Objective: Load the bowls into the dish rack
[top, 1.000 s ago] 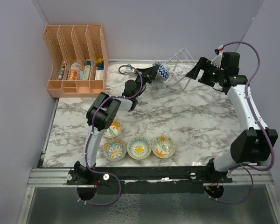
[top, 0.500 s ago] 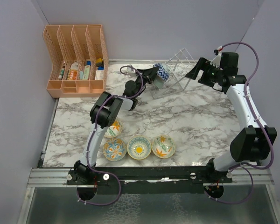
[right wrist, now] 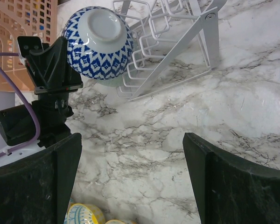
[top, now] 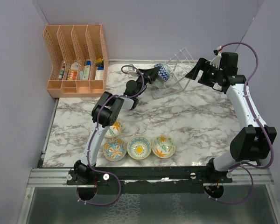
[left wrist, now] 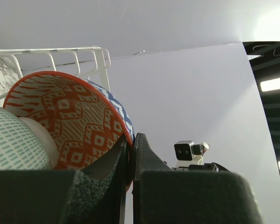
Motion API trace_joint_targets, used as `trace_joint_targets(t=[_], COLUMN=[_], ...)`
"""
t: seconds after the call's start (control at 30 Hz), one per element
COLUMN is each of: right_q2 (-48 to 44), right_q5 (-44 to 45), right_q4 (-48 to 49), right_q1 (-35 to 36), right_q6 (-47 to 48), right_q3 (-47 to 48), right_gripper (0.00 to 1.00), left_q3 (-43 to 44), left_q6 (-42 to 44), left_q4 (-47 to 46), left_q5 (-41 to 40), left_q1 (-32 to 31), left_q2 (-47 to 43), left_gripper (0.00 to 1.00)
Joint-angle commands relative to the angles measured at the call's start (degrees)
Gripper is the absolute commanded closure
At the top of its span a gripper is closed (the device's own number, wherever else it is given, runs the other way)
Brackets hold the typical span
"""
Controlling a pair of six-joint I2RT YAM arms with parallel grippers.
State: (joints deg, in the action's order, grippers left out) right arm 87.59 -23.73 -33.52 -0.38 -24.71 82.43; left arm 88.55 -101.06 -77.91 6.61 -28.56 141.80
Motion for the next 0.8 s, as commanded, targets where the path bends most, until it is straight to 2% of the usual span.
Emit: trace_joint_targets(t=[0.0, 0.1, 0.17, 0.73, 0.77], right_q2=[0.3, 0.5, 0.6, 1.0, 1.0], right_q5=[0.7, 0.6, 0.5, 0.3, 0.3], right_q4=[-0.9, -0.8, -0.8, -0.5, -0.5], right_q1=[-0.2, -0.2, -0.2, -0.2, -0.2], right_q6=[1.0, 1.0, 0.9, 1.0, 1.1], right_q3=[0.5, 0.5, 0.5, -0.1, -0.2], right_gripper=[0.11, 0.11, 0.11, 0.11, 0.11], left_q3=[3.4, 3.8, 4.1, 2.0, 2.0], left_q6=[0.5, 0.8, 1.1, 3.4, 3.8], left_q4=[-2.1, -1.0, -0.1, 8.2, 9.0], left_q5=[1.9, 2.0, 2.3, 4.2, 4.3], left_q1=[0.3, 0.3, 0.3, 1.4, 1.4], left_q2=[1.4, 1.6, 1.6, -0.8, -1.1], left_gripper=[1.0, 0.99, 0.92, 0.59, 0.53])
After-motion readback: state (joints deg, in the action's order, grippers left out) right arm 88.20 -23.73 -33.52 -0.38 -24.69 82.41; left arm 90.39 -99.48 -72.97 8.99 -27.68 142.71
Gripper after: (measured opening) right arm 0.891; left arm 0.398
